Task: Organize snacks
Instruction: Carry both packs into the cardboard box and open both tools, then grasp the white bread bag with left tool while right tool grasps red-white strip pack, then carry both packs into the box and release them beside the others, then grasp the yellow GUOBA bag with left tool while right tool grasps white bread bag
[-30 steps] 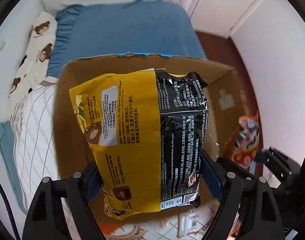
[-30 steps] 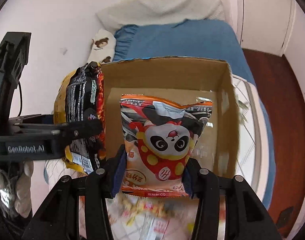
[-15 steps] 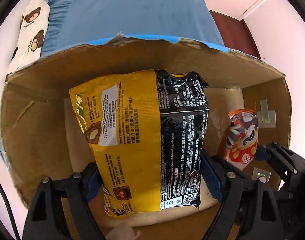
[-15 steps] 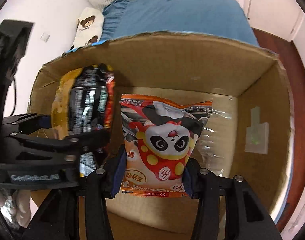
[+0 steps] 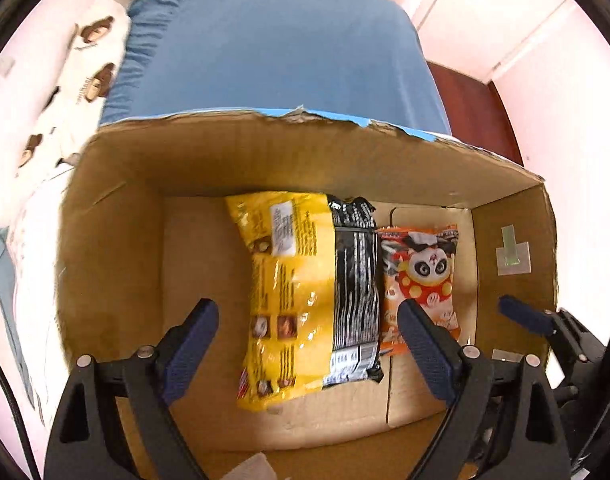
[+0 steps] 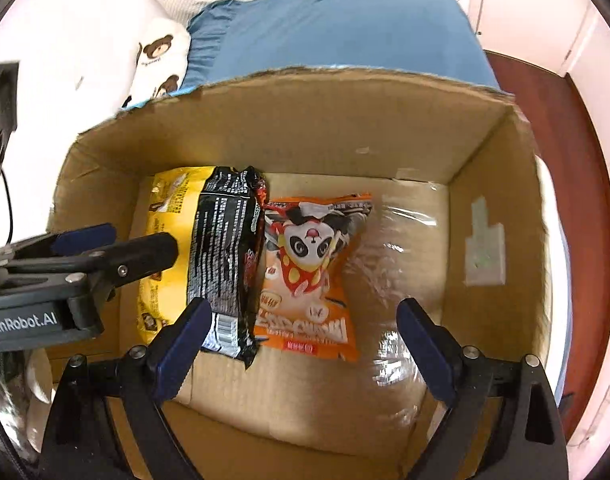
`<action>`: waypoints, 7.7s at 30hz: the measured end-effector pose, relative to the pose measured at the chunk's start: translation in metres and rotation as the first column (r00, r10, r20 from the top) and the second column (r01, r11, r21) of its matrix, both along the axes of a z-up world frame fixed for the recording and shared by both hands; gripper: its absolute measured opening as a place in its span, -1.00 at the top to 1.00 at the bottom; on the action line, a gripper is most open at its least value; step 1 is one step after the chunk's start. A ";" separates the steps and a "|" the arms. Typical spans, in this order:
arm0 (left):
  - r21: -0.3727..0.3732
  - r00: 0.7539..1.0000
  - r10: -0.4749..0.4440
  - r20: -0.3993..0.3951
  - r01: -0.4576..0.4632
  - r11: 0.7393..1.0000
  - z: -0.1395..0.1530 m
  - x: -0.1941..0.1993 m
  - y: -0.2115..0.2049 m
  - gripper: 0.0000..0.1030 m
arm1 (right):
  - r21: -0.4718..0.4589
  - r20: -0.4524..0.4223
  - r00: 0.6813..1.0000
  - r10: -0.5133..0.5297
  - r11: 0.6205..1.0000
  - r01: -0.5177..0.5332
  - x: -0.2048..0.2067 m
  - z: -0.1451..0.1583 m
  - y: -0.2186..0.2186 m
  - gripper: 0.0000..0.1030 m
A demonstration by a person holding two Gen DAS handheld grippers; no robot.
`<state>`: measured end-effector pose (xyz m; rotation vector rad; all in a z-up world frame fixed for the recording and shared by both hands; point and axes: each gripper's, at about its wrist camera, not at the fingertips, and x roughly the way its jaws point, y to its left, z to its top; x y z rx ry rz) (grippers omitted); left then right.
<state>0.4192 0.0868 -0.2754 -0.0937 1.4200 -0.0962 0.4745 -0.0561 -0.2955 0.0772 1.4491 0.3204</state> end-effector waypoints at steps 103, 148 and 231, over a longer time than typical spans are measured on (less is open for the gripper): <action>-0.078 0.994 -0.042 0.101 0.050 0.996 0.043 -0.338 -0.011 0.07 | 0.079 0.066 0.997 -0.037 0.996 0.032 -0.337 0.037 0.011 0.10; 0.152 1.000 -0.025 -0.011 0.027 0.988 -0.010 0.021 0.024 -0.95 | -0.134 0.093 0.986 -0.140 0.979 0.152 0.026 0.019 -0.017 -0.83; 0.012 1.000 0.005 -0.014 -0.005 1.000 -0.072 -0.212 -0.026 0.00 | 0.013 0.054 0.957 -0.286 0.958 0.285 -0.213 0.005 -0.086 -0.20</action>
